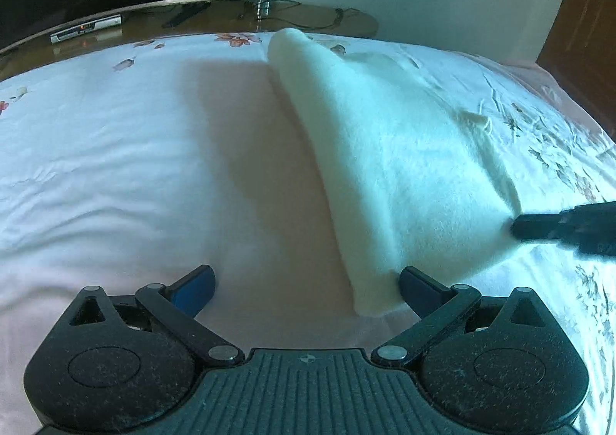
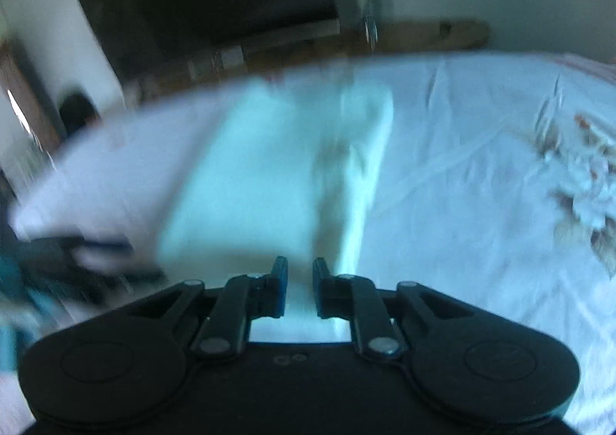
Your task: Fold small clothes
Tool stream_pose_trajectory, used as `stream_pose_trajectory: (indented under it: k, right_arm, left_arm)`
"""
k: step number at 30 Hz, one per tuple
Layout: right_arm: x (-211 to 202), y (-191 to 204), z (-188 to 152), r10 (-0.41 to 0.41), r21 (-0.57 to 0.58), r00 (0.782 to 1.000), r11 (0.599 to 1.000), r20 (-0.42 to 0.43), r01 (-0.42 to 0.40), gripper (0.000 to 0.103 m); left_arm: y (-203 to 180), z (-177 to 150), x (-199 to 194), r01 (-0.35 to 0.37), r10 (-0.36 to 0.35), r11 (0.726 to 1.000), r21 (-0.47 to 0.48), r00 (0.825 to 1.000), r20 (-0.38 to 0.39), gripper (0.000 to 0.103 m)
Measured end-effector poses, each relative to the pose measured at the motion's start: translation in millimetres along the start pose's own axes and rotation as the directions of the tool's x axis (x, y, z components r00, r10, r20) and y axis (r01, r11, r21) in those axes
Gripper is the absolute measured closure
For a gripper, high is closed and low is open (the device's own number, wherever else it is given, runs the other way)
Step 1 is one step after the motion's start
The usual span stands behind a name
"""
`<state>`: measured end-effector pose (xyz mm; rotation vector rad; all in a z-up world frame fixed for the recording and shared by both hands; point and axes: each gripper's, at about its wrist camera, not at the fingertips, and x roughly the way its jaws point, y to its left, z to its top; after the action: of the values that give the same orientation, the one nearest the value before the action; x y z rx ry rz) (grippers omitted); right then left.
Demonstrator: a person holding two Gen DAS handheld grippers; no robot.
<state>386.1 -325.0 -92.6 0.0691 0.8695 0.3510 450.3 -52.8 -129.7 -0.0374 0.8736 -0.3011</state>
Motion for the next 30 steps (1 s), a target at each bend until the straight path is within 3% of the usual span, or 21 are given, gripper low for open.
stream_pose_trajectory:
  k: [11,13,17,22,23,25,26,27,28,30]
  right_arm:
    - [2.5,-0.4,-3.1,-0.017,0.006,1.000,1.000,0.016,0.017,0.090]
    - [-4.0,0.3,0.3,-0.018,0.006,0.999,1.000,0.041,0.018,0.088]
    - [-13.7,-2.9,25.9,-0.067,0.013,0.986,0.998,0.153,0.066,0.084]
    - [5.0,-13.8,72.0,-0.090,0.041,0.971,0.996,0.222,0.083,0.087]
    - [10.6,-15.0,77.2,-0.092,0.037,0.970,0.996,0.225,0.086,0.087]
    - [29.2,-18.2,84.0,-0.078,0.032,0.976,0.997,0.201,0.073,0.087]
    - [42.9,-18.7,83.0,-0.091,0.008,0.982,0.996,0.163,0.091,0.087]
    - [60.8,-20.6,80.9,-0.111,-0.015,0.990,0.994,0.088,0.113,0.087]
    - [64.8,-22.7,76.2,-0.106,-0.023,0.989,0.994,0.105,0.109,0.086]
    - [59.0,-22.7,81.3,-0.097,-0.036,0.991,0.994,0.092,0.101,0.087]
  left_arm:
    - [-3.2,5.0,-7.9,0.006,-0.006,1.000,-0.002,1.000,0.010,0.002]
    - [-2.1,16.3,-13.1,0.043,-0.042,0.999,-0.021,0.998,0.046,0.002]
    - [1.8,51.7,-0.2,0.043,-0.039,0.998,-0.046,0.995,0.096,0.002]
    - [7.3,95.0,31.7,0.063,-0.050,0.992,-0.110,0.992,0.120,0.002]
    - [6.6,99.1,40.8,0.050,-0.037,0.993,-0.107,0.993,0.116,0.002]
    - [8.3,101.3,69.6,0.004,-0.001,0.996,-0.091,1.000,0.031,0.002]
    - [12.2,97.6,82.4,0.023,-0.023,0.995,-0.100,1.000,0.004,0.002]
    - [17.7,95.8,85.1,0.053,-0.053,0.990,-0.130,0.999,0.009,0.002]
    - [18.3,99.9,83.0,0.055,-0.054,0.991,-0.121,0.998,0.009,0.002]
    - [20.4,109.7,72.4,0.036,-0.027,0.993,-0.117,0.996,0.081,0.002]
